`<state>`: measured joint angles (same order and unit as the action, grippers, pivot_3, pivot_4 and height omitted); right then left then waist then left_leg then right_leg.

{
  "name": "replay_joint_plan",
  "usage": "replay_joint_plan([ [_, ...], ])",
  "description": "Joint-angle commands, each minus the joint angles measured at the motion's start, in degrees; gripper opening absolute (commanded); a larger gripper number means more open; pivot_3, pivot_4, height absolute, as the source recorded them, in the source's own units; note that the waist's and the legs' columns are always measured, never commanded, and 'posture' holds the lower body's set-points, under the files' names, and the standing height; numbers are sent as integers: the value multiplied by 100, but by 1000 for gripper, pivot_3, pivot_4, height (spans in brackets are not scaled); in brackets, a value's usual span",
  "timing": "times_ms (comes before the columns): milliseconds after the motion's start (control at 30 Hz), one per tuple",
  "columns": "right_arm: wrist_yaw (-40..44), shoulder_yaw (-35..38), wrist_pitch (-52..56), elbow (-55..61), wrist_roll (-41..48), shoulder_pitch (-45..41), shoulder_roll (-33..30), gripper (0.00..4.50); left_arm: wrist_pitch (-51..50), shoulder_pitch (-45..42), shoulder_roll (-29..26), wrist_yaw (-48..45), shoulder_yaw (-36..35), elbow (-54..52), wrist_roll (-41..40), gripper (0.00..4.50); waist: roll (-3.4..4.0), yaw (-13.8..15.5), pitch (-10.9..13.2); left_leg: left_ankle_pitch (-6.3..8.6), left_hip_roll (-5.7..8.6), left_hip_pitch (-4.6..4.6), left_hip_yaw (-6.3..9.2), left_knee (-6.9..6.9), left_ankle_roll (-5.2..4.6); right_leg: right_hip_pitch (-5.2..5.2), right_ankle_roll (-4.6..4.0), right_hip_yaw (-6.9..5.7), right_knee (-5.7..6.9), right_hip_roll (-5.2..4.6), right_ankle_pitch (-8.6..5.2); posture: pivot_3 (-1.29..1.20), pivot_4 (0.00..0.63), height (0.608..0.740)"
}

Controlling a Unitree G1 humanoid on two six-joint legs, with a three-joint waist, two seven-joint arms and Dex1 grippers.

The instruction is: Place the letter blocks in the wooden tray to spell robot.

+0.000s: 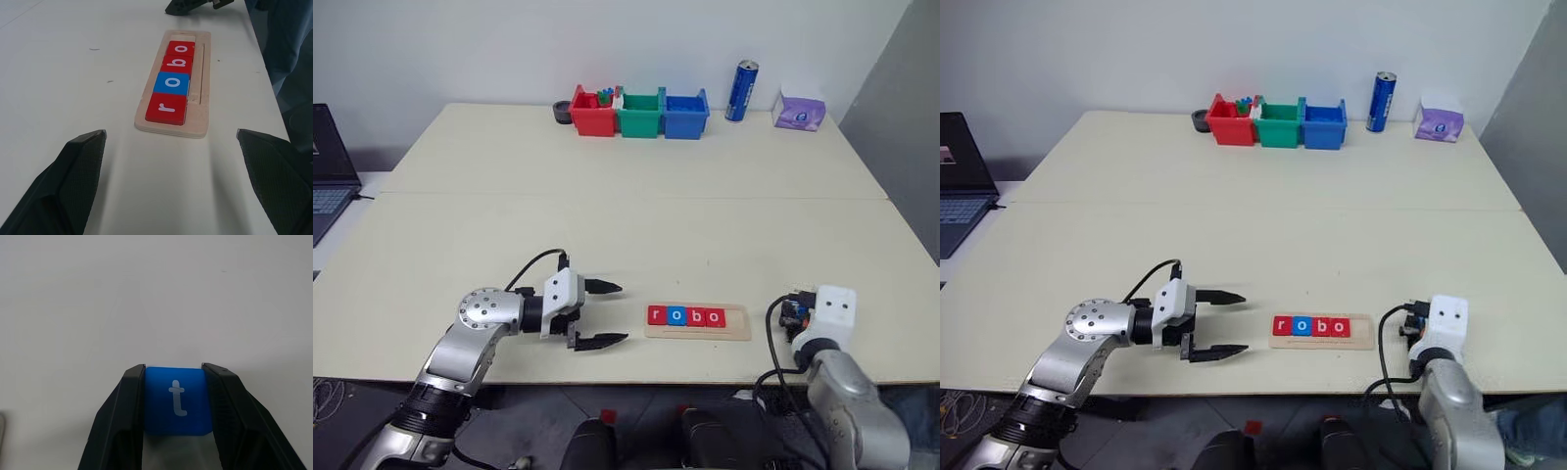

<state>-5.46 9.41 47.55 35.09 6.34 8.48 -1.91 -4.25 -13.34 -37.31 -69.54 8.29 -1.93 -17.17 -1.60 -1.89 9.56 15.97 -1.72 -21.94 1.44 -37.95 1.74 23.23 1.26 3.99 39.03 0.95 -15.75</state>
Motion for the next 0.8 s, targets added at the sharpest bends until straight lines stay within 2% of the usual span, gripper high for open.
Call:
replay_joint_plan([
  [33,-142,58,57,-272,1,-13,197,1440,153,-140,40,-52,24,2,18,4500,-3,0,-4,0,1,2,0,-1,0,-1,0,0,0,0,0,0,150,740],
  [67,-155,129,26,-324,37,-60,265,1440,164,-158,48,-54,32,17,26,4500,-9,1,-8,0,2,3,-2,-1,0,-1,1,1,0,0,1,0,150,740],
  [200,-171,410,-109,-192,128,-291,399,2794,133,-195,60,-40,27,-6,25,4500,-14,-2,-12,0,3,3,-5,-1,0,-1,2,3,0,1,1,0,150,740],
  [367,-31,606,-75,285,129,-754,-13,4486,35,-162,55,31,18,-148,11,4500,15,0,5,0,8,-5,-5,0,0,7,3,7,-2,0,1,0,150,740],
  [567,1000,1053,592,275,668,-937,-1272,4486,47,-138,62,47,-8,-138,9,4500,16,1,6,1,9,-11,-6,3,-1,8,4,4,-4,1,-1,0,150,740],
  [633,1753,1400,780,99,1197,-985,-1855,4486,108,-112,65,27,-16,-79,17,4500,18,1,8,1,10,-12,-7,3,-1,7,3,3,-5,1,-1,0,150,740],
  [700,2867,1491,684,12,1669,-758,-2688,4486,164,-90,72,7,-12,-24,28,4500,25,1,13,1,12,-10,-10,3,-2,6,4,2,-4,2,-1,0,150,740],
  [800,4122,1428,139,-225,1797,-247,-3776,4486,238,-101,82,-26,8,70,45,4500,29,4,16,2,15,-10,-11,2,-3,1,5,1,-9,1,-1,0,150,740],
])
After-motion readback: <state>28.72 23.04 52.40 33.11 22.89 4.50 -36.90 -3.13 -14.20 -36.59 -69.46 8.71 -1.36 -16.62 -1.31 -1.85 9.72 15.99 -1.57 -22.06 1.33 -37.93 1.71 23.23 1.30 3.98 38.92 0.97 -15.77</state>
